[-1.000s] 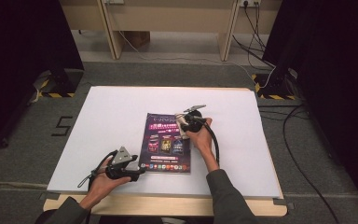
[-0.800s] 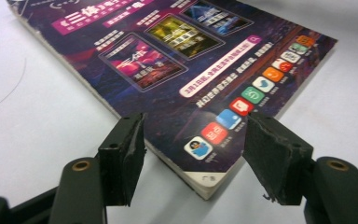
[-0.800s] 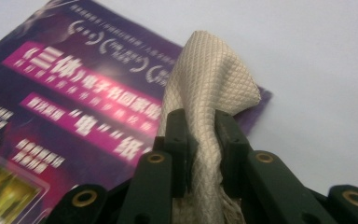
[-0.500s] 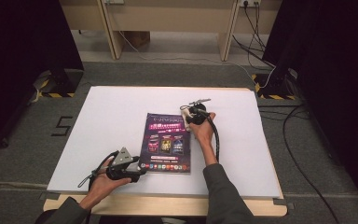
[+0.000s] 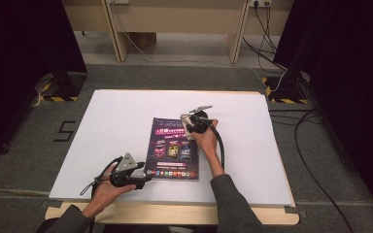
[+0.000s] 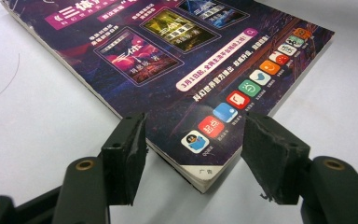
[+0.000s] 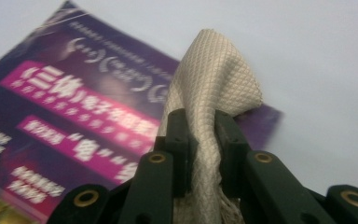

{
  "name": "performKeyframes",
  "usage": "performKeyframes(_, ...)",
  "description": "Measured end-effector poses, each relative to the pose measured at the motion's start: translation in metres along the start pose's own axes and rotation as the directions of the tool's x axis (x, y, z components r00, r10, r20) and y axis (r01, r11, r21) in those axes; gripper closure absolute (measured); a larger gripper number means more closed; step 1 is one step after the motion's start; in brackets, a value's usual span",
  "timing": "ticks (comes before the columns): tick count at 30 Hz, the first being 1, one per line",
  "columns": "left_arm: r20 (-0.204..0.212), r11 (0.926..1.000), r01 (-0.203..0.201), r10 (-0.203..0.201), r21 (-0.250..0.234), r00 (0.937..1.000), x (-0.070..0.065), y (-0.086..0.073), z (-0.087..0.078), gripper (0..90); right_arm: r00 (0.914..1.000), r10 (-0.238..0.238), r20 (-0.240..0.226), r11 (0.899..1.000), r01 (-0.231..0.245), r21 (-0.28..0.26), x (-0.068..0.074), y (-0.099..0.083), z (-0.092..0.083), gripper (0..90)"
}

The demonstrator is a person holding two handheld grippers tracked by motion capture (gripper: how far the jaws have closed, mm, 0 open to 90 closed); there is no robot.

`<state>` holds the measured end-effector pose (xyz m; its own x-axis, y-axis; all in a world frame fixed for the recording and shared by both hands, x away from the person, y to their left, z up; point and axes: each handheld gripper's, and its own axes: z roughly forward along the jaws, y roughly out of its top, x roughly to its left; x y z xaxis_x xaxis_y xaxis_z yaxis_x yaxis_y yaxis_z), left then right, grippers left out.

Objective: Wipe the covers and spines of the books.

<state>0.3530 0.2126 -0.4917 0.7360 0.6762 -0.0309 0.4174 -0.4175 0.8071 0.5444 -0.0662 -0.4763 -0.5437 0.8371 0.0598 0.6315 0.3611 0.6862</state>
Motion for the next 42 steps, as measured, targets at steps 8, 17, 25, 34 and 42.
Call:
performKeyframes(8, 0.010, 1.0000, -0.007, 0.007, 0.005, 0.9999, -0.001, 0.000, 0.000, 39.5, 0.9935, 0.091, 0.068, 0.996, -0.090, -0.021, -0.028, -0.005, -0.008, 78.6)
performKeyframes(17, 0.012, 0.9999, -0.009, 0.009, 0.014, 0.9999, -0.002, 0.000, 0.002, 40.1, 0.9988, 0.012, 0.047, 1.000, -0.012, -0.002, -0.003, 0.001, 0.000, 78.6)
performKeyframes(25, 0.015, 0.9996, -0.016, 0.016, 0.022, 0.9998, -0.001, 0.000, 0.002, 40.2, 0.9998, -0.015, 0.013, 1.000, 0.015, 0.006, 0.022, 0.012, 0.013, 78.5)
performKeyframes(34, 0.021, 0.9994, -0.015, 0.015, 0.030, 0.9997, -0.002, 0.000, 0.003, 40.6, 0.9971, -0.046, -0.060, 0.999, 0.046, -0.007, 0.048, 0.021, 0.026, 78.4)
performKeyframes(42, 0.023, 0.9995, -0.016, 0.015, 0.027, 0.9996, -0.002, -0.001, 0.001, 40.7, 0.9846, -0.099, -0.145, 0.995, 0.098, -0.012, 0.089, 0.031, 0.042, 78.3)
